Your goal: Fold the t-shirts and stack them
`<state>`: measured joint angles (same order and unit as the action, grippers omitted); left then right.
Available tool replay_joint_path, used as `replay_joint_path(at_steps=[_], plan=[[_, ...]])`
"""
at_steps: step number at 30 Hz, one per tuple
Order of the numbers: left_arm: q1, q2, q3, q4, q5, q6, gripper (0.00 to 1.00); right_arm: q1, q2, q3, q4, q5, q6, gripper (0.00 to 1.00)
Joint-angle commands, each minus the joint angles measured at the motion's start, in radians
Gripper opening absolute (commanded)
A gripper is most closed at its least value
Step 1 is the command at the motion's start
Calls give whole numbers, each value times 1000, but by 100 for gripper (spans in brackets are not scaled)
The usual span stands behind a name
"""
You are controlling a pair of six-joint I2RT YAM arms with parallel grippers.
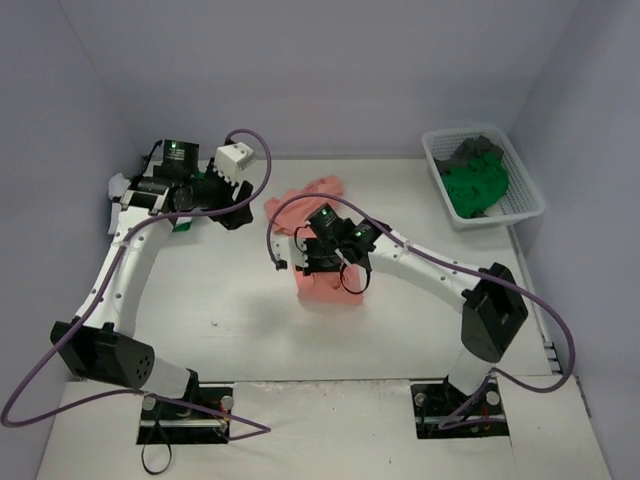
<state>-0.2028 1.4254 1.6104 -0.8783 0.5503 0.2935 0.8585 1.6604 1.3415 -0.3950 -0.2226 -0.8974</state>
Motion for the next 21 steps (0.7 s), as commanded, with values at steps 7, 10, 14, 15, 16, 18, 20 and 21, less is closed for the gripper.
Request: replay_joint_path(at_steps=[7,10,14,15,16,18,20,21], plan=[[9,21,52,30,7,-1,57,-104,180,163,50,-153,-103,0],[14,36,62,29,11,-1,57,-130,245,231,53,-173,-118,0],[19,61,68,24,16,1,57,-153,305,330,56,-196,-129,0],[22,64,69,25,14,2,57,-156,326,343,56,-199,-133,0],[23,69,69,25,14,3,57,-159,337,357,56,-205,-133,0],[23,72,71,24,17,1,58,-161,373,393,56,-208,-133,0],[25,76,72,24,20,2,57,-161,397,410,58,-213,-124,0],[25,76,72,21,22,3,57,-162,418,418,59,-212,-117,8]])
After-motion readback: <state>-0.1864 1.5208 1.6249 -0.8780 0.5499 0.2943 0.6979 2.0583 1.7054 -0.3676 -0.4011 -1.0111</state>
